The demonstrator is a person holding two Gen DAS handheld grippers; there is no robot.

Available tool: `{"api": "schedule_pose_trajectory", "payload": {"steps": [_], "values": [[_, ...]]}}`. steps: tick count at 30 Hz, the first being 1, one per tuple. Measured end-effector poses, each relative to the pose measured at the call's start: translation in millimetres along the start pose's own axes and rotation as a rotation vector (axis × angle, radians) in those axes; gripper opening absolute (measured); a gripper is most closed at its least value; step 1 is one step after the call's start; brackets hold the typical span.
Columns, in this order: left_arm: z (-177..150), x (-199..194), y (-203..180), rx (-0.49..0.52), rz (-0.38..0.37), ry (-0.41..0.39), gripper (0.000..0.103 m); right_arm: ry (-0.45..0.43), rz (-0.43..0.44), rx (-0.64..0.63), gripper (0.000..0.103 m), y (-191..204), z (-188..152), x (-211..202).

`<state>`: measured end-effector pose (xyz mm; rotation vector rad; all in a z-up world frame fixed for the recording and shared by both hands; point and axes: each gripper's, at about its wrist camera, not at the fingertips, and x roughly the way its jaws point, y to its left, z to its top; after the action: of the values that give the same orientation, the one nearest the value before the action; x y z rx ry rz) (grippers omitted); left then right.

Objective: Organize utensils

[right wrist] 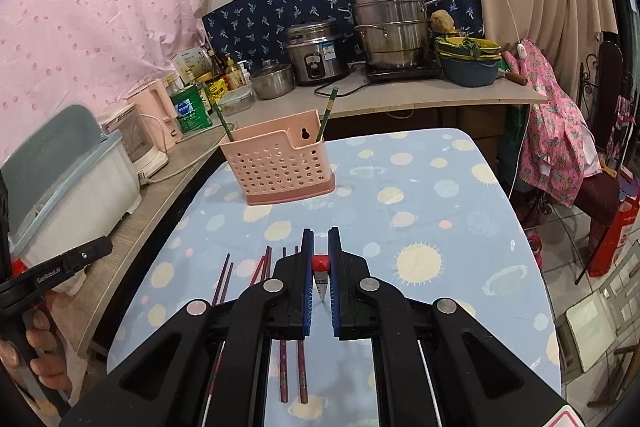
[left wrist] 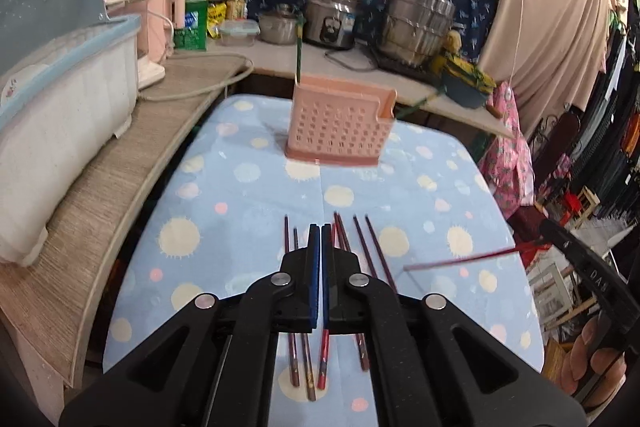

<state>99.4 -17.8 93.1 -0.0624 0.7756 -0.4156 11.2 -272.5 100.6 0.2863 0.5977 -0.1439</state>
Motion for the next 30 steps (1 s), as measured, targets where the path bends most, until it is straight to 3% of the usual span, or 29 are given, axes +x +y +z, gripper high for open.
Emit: {"api": "schedule_pose_trajectory", "payload": {"steps": [6, 11, 30], "values": [[-64, 41, -11, 0.052, -0.049, 0.161, 0.003, 0.05, 0.015, 0.027, 0.007, -2, -28, -1], [-105, 74, -19, 0.099, -0.05, 0.252, 0.025, 0.079, 0.017, 0.025, 0.007, -3, -45, -1], [-128, 105, -12, 0.105, -0.042, 0.313, 0.024, 0.107, 0.03, 0.05, 0.007, -9, -56, 4]]}}
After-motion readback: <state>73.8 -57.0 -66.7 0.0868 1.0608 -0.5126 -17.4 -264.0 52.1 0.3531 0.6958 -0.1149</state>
